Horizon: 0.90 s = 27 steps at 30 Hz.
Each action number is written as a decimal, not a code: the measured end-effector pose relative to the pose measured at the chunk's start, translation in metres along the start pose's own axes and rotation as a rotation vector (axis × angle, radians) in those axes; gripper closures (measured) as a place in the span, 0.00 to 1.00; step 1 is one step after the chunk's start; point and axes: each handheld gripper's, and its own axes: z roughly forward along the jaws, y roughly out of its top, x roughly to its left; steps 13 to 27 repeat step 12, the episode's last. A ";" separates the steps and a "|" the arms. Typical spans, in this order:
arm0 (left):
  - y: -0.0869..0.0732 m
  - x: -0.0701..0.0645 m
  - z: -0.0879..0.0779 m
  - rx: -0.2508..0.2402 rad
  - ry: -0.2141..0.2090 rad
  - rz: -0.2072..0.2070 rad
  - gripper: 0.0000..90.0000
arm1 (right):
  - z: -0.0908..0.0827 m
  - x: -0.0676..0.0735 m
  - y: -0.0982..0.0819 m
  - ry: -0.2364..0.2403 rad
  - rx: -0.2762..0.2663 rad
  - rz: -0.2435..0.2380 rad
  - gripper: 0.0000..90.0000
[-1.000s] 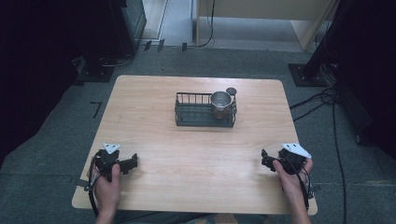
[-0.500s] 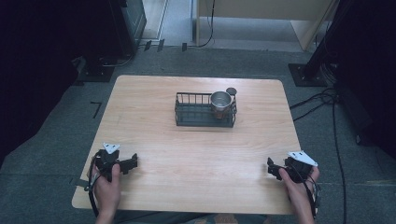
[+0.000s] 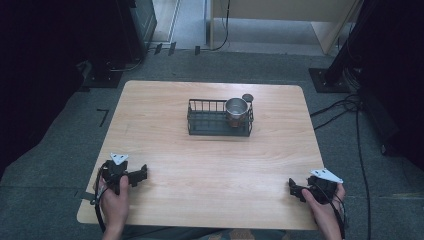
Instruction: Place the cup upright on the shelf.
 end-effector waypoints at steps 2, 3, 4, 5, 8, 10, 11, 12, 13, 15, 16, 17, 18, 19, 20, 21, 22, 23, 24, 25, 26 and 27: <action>0.000 0.000 0.000 0.000 0.000 0.000 0.00 | -0.001 0.000 -0.001 0.013 -0.001 -0.008 0.00; 0.000 0.000 0.000 0.000 0.000 -0.001 0.00 | -0.001 0.000 -0.001 0.016 0.000 -0.011 0.00; 0.000 0.000 0.000 0.000 0.000 0.000 0.00 | -0.001 0.000 -0.001 0.017 0.000 -0.012 0.00; 0.000 0.000 0.000 0.000 0.000 0.000 0.00 | -0.001 0.000 -0.001 0.017 0.000 -0.012 0.00; 0.000 0.000 0.000 0.000 0.000 0.000 0.00 | -0.001 0.000 -0.001 0.018 0.000 -0.012 0.00; 0.000 0.000 0.000 0.000 0.000 0.000 0.00 | -0.001 0.000 -0.001 0.018 0.001 -0.012 0.00; 0.000 0.000 0.000 0.000 0.000 0.000 0.00 | -0.001 0.000 -0.001 0.018 0.000 -0.012 0.00; 0.000 0.000 0.000 0.000 0.000 0.000 0.00 | -0.001 0.000 -0.001 0.018 0.000 -0.012 0.00; 0.000 0.000 0.000 0.000 0.000 0.000 0.00 | -0.001 0.000 -0.001 0.018 0.000 -0.012 0.00; 0.000 0.000 0.000 0.000 0.000 0.000 0.00 | -0.001 0.000 -0.001 0.018 0.000 -0.012 0.00; 0.000 0.000 0.000 0.000 0.000 0.000 0.00 | -0.001 0.000 -0.001 0.018 0.000 -0.012 0.00; 0.000 0.000 0.000 0.000 0.000 0.000 0.00 | -0.001 0.000 -0.001 0.018 0.000 -0.012 0.00; 0.000 0.000 0.000 0.000 0.000 0.000 0.00 | -0.001 0.000 -0.001 0.018 0.000 -0.012 0.00; 0.000 0.000 0.000 0.000 0.000 0.000 0.00 | -0.001 0.000 -0.001 0.018 0.000 -0.012 0.00; 0.000 0.000 0.000 0.000 0.000 0.000 0.00 | -0.001 0.000 -0.001 0.018 0.000 -0.012 0.00; 0.000 0.000 0.000 0.000 0.000 0.000 0.00 | -0.001 0.000 -0.001 0.018 0.000 -0.012 0.00; 0.000 0.000 0.000 0.000 0.000 0.000 0.00 | -0.001 0.000 -0.001 0.018 0.000 -0.012 0.00; 0.000 0.000 0.000 0.000 0.000 0.000 0.00 | -0.001 0.000 -0.001 0.018 0.000 -0.012 0.00; 0.000 0.000 0.000 0.000 0.000 0.000 0.00 | -0.001 0.000 -0.001 0.018 0.000 -0.012 0.00; 0.000 0.000 0.000 0.000 0.000 0.000 0.00 | -0.001 0.000 -0.001 0.018 0.000 -0.012 0.00; 0.000 0.000 0.000 0.000 0.000 0.000 0.00 | -0.001 0.000 -0.001 0.018 0.000 -0.012 0.00; 0.000 0.000 0.000 0.000 0.000 0.000 0.00 | -0.001 0.000 -0.001 0.018 0.000 -0.012 0.00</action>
